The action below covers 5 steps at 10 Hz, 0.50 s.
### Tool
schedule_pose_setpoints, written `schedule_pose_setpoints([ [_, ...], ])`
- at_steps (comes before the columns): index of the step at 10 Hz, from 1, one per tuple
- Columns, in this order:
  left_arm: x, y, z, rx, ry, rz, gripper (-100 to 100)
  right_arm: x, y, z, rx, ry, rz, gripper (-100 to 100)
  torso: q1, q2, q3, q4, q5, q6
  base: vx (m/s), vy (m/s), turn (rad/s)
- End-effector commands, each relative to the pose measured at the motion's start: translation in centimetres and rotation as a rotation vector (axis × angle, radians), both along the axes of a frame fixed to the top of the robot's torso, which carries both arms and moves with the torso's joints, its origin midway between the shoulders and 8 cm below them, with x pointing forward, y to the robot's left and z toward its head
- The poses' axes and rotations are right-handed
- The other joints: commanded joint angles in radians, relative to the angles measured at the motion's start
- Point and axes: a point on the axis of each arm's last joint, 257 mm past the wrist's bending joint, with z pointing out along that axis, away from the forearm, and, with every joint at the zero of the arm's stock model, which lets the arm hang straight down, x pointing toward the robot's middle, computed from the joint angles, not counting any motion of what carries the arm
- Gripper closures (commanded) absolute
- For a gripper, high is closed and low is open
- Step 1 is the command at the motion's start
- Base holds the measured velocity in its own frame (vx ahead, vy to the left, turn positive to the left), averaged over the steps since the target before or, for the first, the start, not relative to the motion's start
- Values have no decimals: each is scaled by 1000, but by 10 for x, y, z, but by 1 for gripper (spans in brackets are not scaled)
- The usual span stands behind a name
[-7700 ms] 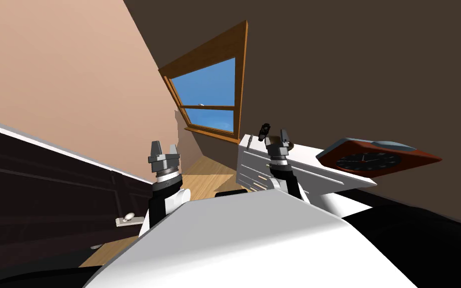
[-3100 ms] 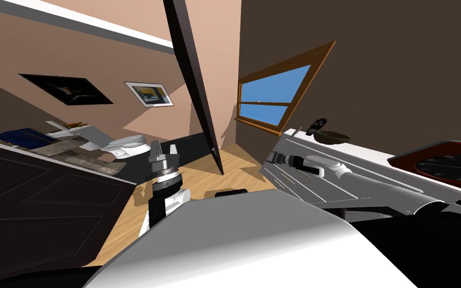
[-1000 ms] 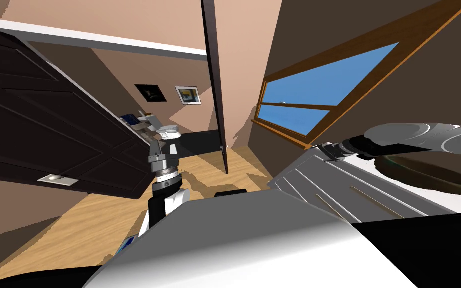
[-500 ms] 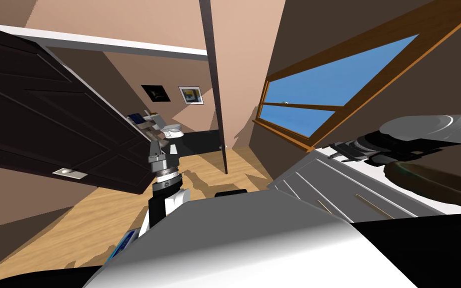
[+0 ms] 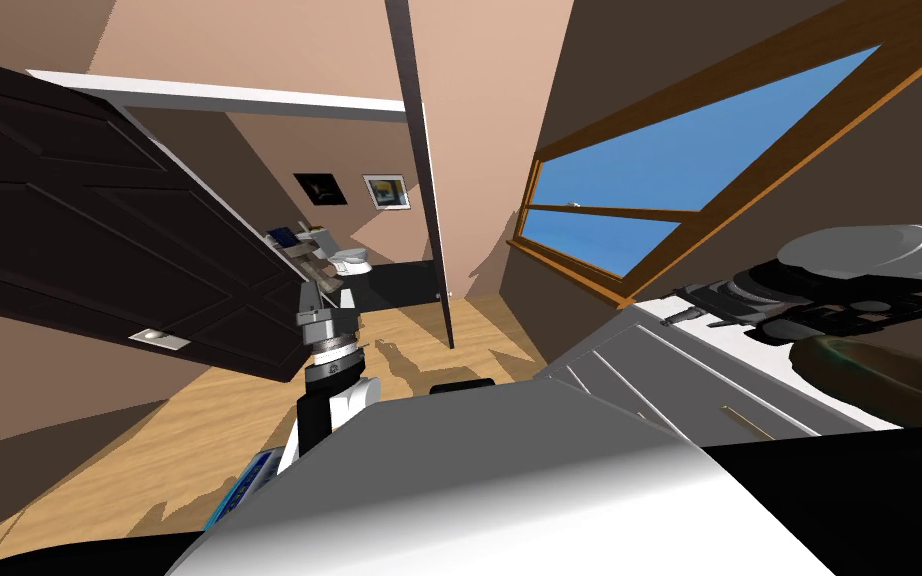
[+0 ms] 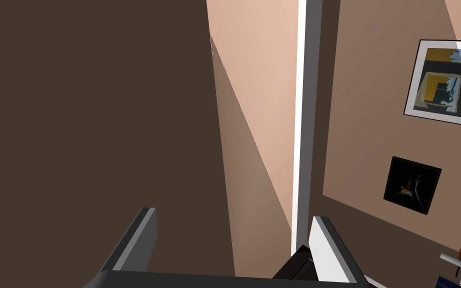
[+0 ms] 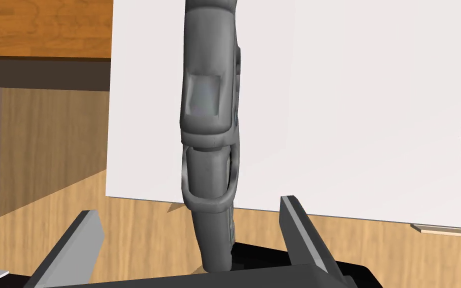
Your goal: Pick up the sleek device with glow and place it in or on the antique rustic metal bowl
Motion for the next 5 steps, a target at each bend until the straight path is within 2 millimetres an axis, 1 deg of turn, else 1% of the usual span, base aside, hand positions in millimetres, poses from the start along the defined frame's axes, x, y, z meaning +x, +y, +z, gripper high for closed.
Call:
schedule_pose_setpoints([
  [1,0,0,0,0,0,0,0,0,0,0,0,0,0,-100,0,0,0,0,0,0,13,-1,11],
  [2,0,0,0,0,0,0,0,0,-1,-1,-3,-2,0,100,1,0,0,0,1,0,0,0,0],
  [5,0,0,0,0,0,0,0,0,-1,0,-3,-2,1,100,1,0,0,0,1,0,0,0,5],
])
